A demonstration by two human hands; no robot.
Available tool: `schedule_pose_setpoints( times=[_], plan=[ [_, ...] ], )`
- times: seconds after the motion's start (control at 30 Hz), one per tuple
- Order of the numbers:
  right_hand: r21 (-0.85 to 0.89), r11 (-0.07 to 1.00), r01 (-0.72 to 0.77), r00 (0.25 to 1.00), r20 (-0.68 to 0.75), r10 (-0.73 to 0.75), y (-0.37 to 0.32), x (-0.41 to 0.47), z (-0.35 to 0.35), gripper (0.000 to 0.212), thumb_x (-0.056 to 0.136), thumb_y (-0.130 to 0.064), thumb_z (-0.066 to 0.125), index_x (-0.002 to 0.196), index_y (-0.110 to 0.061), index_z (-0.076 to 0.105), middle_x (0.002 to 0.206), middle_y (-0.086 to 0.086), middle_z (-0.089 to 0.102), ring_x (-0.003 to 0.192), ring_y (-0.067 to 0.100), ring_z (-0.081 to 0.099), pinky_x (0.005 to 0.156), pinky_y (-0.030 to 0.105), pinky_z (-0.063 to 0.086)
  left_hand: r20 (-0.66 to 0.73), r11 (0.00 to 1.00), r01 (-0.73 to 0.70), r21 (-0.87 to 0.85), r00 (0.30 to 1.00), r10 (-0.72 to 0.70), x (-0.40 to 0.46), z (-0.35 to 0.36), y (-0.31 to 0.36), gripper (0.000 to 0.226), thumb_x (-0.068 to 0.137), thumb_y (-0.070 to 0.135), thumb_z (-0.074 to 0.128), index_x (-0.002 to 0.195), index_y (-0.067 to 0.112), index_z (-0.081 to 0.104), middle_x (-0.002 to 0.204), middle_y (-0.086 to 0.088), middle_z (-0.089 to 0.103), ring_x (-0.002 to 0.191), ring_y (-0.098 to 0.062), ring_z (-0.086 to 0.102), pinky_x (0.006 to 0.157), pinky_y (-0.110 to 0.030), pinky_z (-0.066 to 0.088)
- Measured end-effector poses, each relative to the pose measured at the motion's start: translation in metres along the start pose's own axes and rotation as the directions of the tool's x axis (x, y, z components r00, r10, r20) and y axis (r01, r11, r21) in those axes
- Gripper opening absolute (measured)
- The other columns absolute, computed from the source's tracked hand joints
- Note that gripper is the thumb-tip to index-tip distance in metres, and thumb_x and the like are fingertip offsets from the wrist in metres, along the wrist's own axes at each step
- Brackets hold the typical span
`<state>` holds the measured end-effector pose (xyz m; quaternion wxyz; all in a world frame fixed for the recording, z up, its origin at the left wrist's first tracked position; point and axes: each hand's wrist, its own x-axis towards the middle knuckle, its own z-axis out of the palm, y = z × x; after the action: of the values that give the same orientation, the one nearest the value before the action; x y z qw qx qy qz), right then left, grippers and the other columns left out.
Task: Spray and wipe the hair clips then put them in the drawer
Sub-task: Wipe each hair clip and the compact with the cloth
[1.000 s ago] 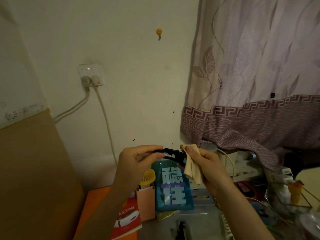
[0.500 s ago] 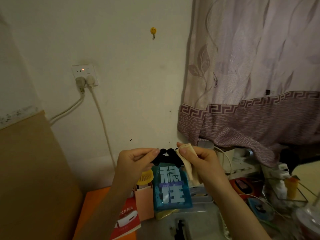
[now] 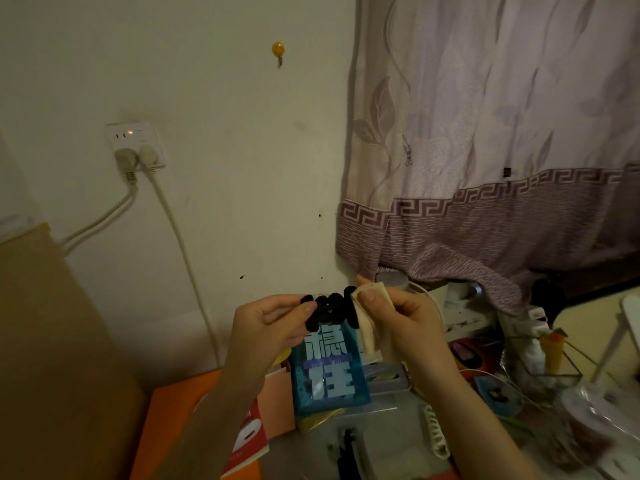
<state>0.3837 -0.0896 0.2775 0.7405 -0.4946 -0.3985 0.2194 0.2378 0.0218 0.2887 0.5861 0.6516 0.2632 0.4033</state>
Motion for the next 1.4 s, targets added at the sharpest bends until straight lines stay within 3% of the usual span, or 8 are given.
schedule_pose_setpoints(
  times=[0.13,0.23,0.37,0.7,0.9,1.07,1.27,1.4],
  plan=[
    [-0.117,0.988,0.099,0.995,-0.018,-0.102,0.007,0.0,0.0,0.021,0.083,0.003,0.066,0.081,-0.016,0.075,0.095,-0.005,0.074,0.106,-0.003,0.062,0.081,0.012,0.05,0.04,0.999,0.032,-0.025,0.999,-0.031,-0.002,0.008,-0.002,0.008,0.079,0.016,0.072,0.086,0.019,0.072,0.08,0.0,0.076,0.072,-0.016,0.073,0.056,-0.017,0.053],
    [-0.127,0.987,0.098,0.994,-0.029,-0.102,0.013,0.001,-0.005,0.02,0.083,0.002,0.065,0.084,-0.015,0.075,0.089,-0.015,0.073,0.104,-0.005,0.062,0.082,0.012,0.05,0.061,0.999,0.04,-0.025,0.997,-0.038,-0.003,0.01,-0.004,0.01,0.079,0.014,0.072,0.085,0.022,0.072,0.08,0.0,0.076,0.073,-0.017,0.073,0.057,-0.017,0.054],
    [-0.058,0.998,0.02,0.995,-0.092,-0.026,0.024,0.001,-0.011,0.013,0.085,-0.005,0.065,0.092,-0.008,0.075,0.087,-0.024,0.072,0.094,-0.008,0.064,0.072,0.009,0.05,0.086,0.997,0.061,-0.039,0.995,-0.057,-0.003,0.01,-0.009,0.01,0.078,0.013,0.073,0.085,0.021,0.073,0.081,-0.003,0.076,0.074,-0.019,0.073,0.059,-0.018,0.055],
    [0.16,0.976,-0.151,0.956,-0.226,0.185,0.032,-0.019,-0.027,0.011,0.081,-0.016,0.067,0.084,-0.012,0.077,0.088,-0.006,0.075,0.081,0.007,0.07,0.062,0.019,0.053,0.185,0.989,0.138,-0.056,0.975,-0.126,0.003,0.016,-0.034,0.024,0.068,0.02,0.076,0.091,0.016,0.072,0.083,-0.002,0.076,0.072,-0.016,0.072,0.058,-0.017,0.054],
    [0.171,0.954,-0.245,0.891,-0.349,0.291,0.044,-0.04,-0.053,0.024,0.08,-0.018,0.067,0.098,-0.003,0.073,0.115,0.005,0.069,0.104,0.021,0.064,0.092,0.04,0.05,0.28,0.956,0.286,-0.059,0.924,-0.259,0.0,0.037,-0.067,0.026,0.066,0.02,0.077,0.091,0.016,0.071,0.082,-0.003,0.076,0.075,-0.019,0.073,0.059,-0.02,0.056],
    [0.146,0.938,-0.314,0.845,-0.406,0.346,0.057,-0.062,-0.078,0.019,0.084,-0.019,0.066,0.09,-0.003,0.075,0.098,0.003,0.072,0.082,0.013,0.068,0.069,0.03,0.054,0.358,0.918,0.392,-0.062,0.867,-0.346,-0.008,0.059,-0.095,0.037,0.057,0.026,0.076,0.093,0.017,0.071,0.087,-0.002,0.076,0.078,-0.017,0.073,0.059,-0.02,0.056],
    [0.108,0.897,-0.428,0.759,-0.495,0.422,0.076,-0.078,-0.122,0.022,0.085,-0.025,0.067,0.088,-0.005,0.076,0.067,0.01,0.065,0.055,0.018,0.058,0.048,0.025,0.047,0.338,0.881,0.474,-0.003,0.829,-0.445,-0.019,0.095,-0.131,0.025,0.073,0.017,0.076,0.098,0.016,0.07,0.088,-0.005,0.076,0.081,-0.017,0.073,0.062,-0.019,0.056],
    [0.131,0.875,-0.466,0.709,-0.536,0.458,0.093,-0.08,-0.168,0.016,0.087,-0.022,0.065,0.086,-0.01,0.076,0.078,0.01,0.07,0.067,0.022,0.062,0.057,0.032,0.049,0.293,0.854,0.52,0.004,0.816,-0.498,-0.021,0.128,-0.157,0.031,0.067,0.02,0.076,0.098,0.016,0.069,0.09,-0.006,0.075,0.082,-0.017,0.073,0.063,-0.019,0.056]
  ],
)
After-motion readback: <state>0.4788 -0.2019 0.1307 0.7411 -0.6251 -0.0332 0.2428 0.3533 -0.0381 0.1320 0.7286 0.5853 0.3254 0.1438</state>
